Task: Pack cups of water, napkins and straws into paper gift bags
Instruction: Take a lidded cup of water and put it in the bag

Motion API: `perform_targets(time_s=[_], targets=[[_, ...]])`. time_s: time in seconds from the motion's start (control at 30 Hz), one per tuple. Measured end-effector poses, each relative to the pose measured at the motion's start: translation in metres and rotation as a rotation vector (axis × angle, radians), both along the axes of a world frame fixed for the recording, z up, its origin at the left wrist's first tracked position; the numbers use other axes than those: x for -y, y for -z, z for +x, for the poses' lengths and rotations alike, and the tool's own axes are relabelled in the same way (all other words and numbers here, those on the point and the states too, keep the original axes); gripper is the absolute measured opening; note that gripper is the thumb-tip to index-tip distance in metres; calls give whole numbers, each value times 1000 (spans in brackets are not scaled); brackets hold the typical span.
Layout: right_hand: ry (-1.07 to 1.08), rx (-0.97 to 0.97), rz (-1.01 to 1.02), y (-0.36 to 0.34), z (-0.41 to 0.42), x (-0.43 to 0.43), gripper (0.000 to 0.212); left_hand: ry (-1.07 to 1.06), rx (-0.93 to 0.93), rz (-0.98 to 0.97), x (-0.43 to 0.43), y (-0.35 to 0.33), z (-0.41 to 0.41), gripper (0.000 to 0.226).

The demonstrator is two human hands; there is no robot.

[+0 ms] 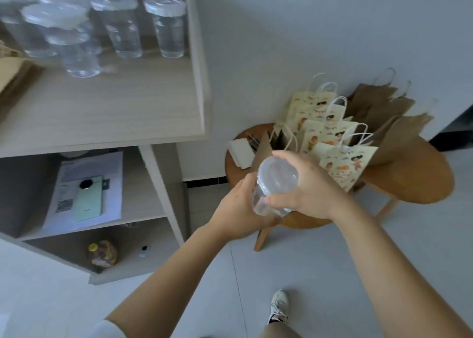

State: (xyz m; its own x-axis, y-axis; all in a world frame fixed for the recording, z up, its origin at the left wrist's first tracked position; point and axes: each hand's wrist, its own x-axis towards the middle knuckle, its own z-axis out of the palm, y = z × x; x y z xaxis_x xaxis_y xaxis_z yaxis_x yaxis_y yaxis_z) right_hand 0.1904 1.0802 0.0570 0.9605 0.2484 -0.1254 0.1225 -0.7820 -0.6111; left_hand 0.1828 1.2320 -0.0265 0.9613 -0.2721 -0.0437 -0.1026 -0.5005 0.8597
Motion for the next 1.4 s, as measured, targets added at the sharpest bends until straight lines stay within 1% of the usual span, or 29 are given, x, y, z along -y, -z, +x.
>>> perform_targets(time_s=[0.07,0.1,0.2,0.27,0.37,0.43,0.6,0.67,0.73,0.8,0.83,0.9,1.0,1.07,1.13,1.2,1.3,1.4], targets=[[38,9,-6,14,4,30,90,89,-94,0,19,17,17,69],[52,12,-9,20,8,46,90,73,-121,13,29,26,26,66],[67,28,-25,34,24,88,91,-178,-155,68,63,46,55,46],[51,18,-34,39,39,112,92,-280,-192,126,89,58,76,37],[1,2,-43,49,62,141,93,-350,-227,188,129,68,108,37],[-31,-1,-56,57,76,156,94,-434,-259,243,152,69,124,39],[-118,-17,-88,76,106,180,96,-620,-459,381,176,79,163,47],[-150,-12,-93,82,116,187,95,-668,-476,414,179,84,171,53],[-170,-12,-94,87,125,192,96,-688,-454,483,182,85,174,46],[-188,-18,-88,92,132,196,96,-676,-411,571,184,86,174,29],[-198,-22,-85,94,136,197,96,-670,-401,593,184,87,174,27],[-207,-19,-79,95,142,201,96,-603,-407,619,182,86,172,38],[-206,-16,-48,92,152,210,94,-453,-374,647,171,85,170,67],[-172,3,9,86,162,218,95,-325,-347,706,158,79,170,84],[-105,43,108,75,172,225,99,-169,-327,858,147,72,172,90],[-30,116,204,61,182,228,99,-53,-294,999,138,66,177,90],[14,209,295,39,199,224,95,44,-261,1083,125,64,186,94],[13,213,321,30,218,205,96,144,-213,1108,113,61,195,107]])
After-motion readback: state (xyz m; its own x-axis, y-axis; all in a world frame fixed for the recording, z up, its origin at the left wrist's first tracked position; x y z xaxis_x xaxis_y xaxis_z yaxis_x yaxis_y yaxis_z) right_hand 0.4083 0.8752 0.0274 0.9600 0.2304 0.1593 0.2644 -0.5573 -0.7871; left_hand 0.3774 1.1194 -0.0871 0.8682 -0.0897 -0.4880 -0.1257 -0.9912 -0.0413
